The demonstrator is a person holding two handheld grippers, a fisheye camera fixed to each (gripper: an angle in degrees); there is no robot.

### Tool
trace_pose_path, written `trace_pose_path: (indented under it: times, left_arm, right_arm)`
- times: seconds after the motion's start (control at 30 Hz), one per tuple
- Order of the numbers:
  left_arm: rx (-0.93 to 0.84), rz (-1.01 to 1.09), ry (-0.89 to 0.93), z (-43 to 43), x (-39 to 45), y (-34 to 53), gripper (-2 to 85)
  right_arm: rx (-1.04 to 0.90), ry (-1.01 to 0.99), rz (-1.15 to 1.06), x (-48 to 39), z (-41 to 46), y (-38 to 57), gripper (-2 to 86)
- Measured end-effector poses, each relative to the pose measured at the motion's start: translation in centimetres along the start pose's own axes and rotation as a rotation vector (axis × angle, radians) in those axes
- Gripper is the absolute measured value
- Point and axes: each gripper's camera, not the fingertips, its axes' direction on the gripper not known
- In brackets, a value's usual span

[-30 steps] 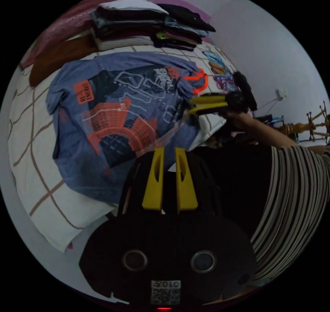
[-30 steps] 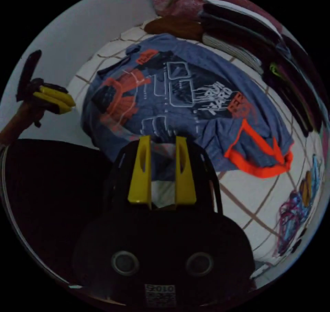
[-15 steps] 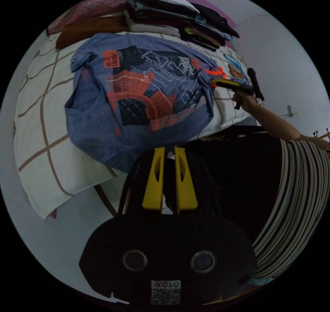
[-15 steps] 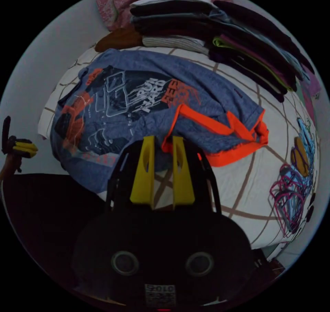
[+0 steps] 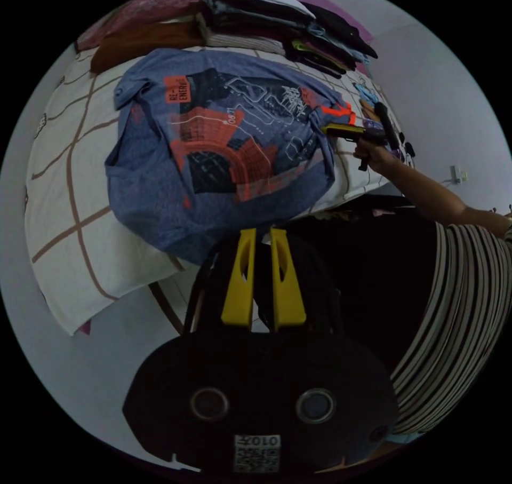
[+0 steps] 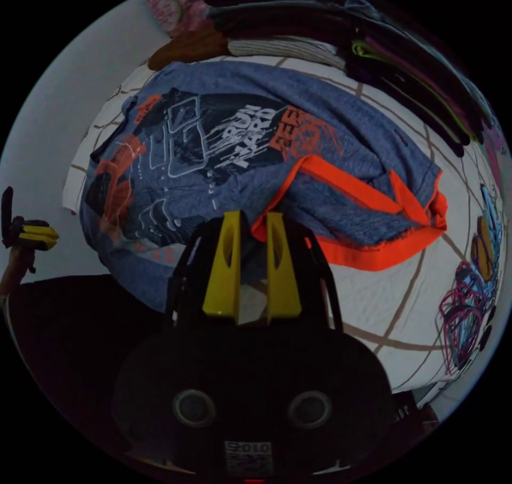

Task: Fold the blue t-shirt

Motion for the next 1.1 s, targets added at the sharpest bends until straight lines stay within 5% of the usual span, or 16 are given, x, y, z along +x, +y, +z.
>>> trace_pose_path:
  times: [0.27,0.43,0.73,1.1]
  left_arm:
    - [0.009,0.051,-0.035,0.5,4.2,0.3,6.9]
    - [-0.002,0.287,-0.322,2.1,9.3,0.9,10.8]
    - [-0.033,0.520,-0.462,7.2,16.6,3.6,14.5]
    - [0.139,0.500,-0.548,8.5,22.7,6.6,15.7]
  right_arm:
    - [-0.012,-0.126,0.000,0.2,-1.8,2.5,4.3]
    - [0.030,-0.083,-0.059,-0.1,-5.7,6.6,3.7]
    - [0.341,-0.115,0.139,4.2,-19.6,19.7,3.6]
    - [0.344,-0.062,0.155,2.0,-28.9,28.0,3.2]
